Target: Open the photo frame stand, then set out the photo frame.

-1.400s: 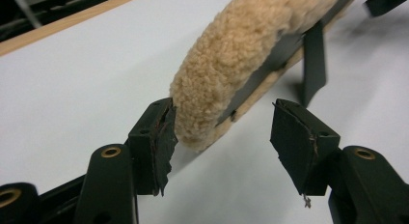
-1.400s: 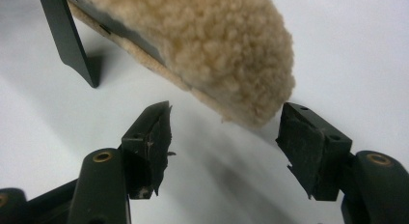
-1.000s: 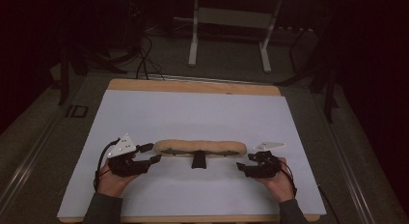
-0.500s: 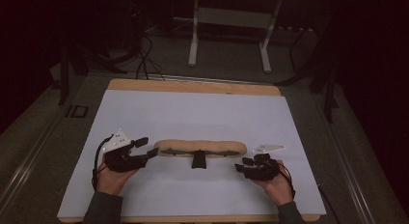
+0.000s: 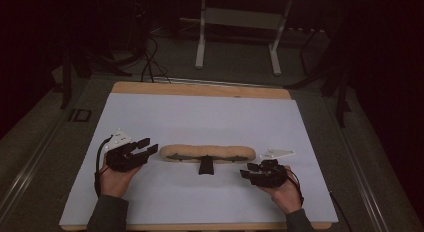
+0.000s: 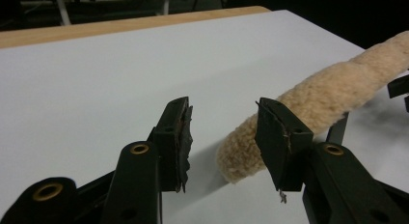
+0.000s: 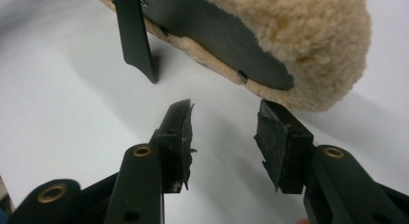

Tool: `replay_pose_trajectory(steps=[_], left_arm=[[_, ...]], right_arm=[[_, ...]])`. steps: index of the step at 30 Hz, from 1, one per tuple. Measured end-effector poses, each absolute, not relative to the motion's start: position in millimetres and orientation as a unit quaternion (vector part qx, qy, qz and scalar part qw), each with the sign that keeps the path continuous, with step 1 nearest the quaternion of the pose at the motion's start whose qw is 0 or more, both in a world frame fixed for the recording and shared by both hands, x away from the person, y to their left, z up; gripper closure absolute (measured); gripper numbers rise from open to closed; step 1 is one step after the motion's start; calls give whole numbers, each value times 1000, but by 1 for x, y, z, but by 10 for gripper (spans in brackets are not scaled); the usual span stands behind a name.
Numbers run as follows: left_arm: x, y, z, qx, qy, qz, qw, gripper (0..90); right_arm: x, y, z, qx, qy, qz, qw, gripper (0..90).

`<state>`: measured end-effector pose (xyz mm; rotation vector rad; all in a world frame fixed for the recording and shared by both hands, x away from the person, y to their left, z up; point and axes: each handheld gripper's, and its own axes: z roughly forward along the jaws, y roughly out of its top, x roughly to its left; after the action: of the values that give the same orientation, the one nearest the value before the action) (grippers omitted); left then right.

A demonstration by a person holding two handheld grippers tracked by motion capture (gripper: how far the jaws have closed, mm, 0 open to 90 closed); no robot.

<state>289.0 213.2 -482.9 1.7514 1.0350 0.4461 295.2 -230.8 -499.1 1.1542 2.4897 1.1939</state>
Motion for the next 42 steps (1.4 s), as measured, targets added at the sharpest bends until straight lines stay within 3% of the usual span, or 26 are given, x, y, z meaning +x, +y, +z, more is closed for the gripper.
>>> replay_pose_trajectory(steps=[14,22,29,32,36,42], left_arm=[[297,209,-490,741,425,188,485,642],[300,203,-494,754,417,189,471,728],[300,200,-496,761,406,189,470,825],[299,199,-496,765,398,187,470,891],[298,197,-496,768,394,196,466,900],[299,195,-498,770,393,200,461,900]], right_arm=[[294,-228,-497,385,828,400,79,547],[294,-228,-497,390,825,399,89,568],[293,-227,-496,392,821,401,107,710],[292,-226,-494,395,816,404,127,837],[292,-225,-494,400,812,401,142,896],[292,-223,-494,403,808,403,150,899]])
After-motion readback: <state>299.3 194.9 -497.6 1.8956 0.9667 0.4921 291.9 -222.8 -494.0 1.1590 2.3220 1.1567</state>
